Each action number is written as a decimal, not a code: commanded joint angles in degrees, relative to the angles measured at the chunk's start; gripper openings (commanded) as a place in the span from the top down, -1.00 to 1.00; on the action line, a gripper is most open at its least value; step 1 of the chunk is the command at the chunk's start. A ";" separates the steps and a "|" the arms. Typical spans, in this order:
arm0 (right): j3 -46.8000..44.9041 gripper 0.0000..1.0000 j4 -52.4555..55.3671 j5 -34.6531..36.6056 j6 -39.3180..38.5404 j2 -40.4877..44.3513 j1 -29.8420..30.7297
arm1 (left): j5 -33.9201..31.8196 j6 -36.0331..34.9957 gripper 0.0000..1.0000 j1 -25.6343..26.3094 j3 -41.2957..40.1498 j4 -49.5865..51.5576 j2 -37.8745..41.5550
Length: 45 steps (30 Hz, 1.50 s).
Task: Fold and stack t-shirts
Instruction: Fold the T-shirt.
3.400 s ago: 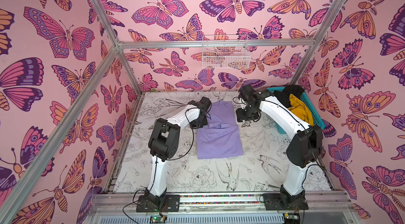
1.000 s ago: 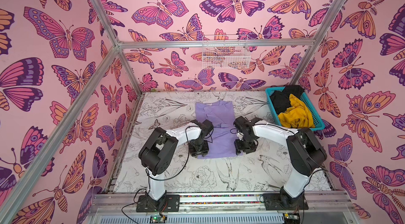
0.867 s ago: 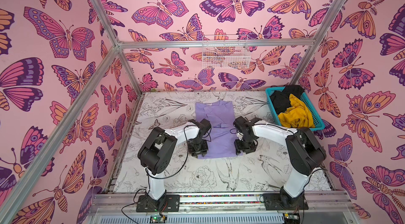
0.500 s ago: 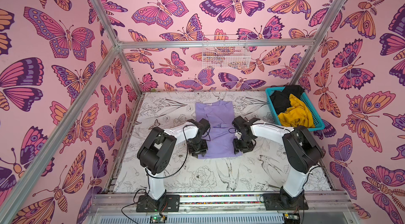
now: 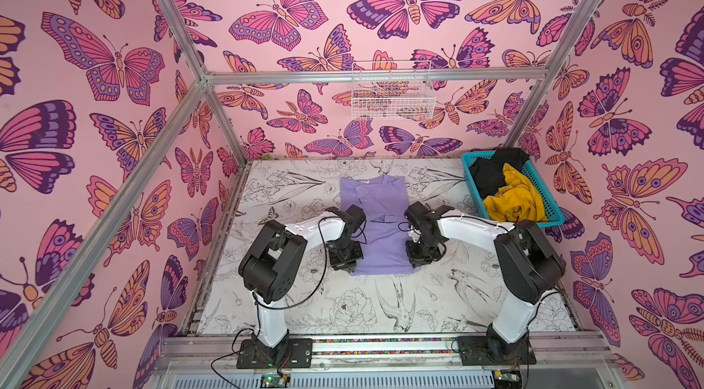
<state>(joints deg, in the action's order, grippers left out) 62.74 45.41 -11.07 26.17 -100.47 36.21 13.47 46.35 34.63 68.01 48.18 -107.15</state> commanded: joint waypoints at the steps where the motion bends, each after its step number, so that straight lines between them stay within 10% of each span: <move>1: -3.53 1.00 7.00 1.10 3.60 7.87 1.24 | -3.86 1.17 1.00 1.57 -1.58 3.38 0.65; 21: -16.07 1.00 18.48 -0.26 20.82 28.14 16.84 | 2.74 23.66 1.00 24.03 -6.38 23.33 24.65; 33: -19.98 1.00 22.50 2.19 54.84 48.40 39.11 | 4.25 38.38 1.00 34.35 -14.12 24.06 31.43; 45: -5.92 1.00 28.50 13.42 38.32 32.75 33.48 | -8.07 25.77 1.00 27.08 -1.56 25.06 23.37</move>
<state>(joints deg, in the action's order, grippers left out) 53.30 66.78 -3.44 69.93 -65.56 71.24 11.42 76.09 63.16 64.10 68.84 -82.28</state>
